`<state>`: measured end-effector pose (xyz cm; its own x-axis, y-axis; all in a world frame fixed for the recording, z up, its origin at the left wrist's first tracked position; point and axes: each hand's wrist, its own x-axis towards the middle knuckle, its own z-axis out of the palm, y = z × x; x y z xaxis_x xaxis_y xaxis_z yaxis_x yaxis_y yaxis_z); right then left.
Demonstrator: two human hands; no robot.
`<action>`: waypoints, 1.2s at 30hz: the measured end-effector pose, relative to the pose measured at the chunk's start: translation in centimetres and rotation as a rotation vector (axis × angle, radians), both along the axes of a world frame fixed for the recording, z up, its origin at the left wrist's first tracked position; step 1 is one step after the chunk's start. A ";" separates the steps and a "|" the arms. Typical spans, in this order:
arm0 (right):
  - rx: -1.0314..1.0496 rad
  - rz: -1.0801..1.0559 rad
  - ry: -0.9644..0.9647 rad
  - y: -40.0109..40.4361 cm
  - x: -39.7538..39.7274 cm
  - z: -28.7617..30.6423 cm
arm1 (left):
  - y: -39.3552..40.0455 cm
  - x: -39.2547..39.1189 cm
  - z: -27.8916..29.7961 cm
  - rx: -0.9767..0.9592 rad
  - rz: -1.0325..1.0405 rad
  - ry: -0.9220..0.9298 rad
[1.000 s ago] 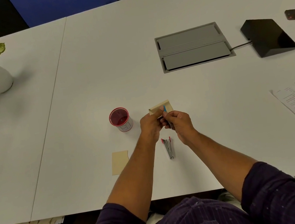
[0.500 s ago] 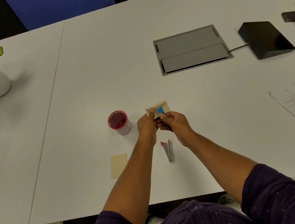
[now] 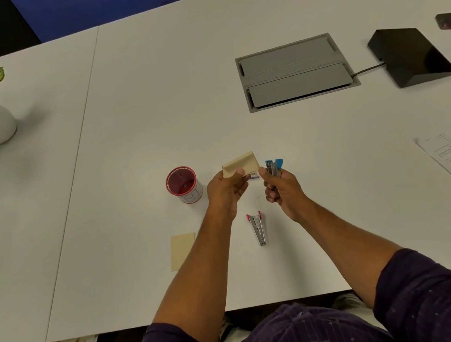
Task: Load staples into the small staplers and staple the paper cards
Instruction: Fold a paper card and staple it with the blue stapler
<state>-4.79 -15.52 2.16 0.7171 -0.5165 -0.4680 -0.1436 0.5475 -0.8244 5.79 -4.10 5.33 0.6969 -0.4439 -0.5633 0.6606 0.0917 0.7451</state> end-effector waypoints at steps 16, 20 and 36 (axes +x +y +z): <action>0.116 0.078 -0.139 0.2 0.8 0.8 | 0.4 -0.5 1.1 -0.179 -0.289 0.243; 0.119 0.164 -0.159 0.2 0.6 0.8 | 0.8 -0.2 1.0 -0.193 -0.389 0.262; 0.212 0.065 -0.160 -0.4 0.9 1.3 | 0.8 -0.5 1.0 -0.155 -0.299 0.214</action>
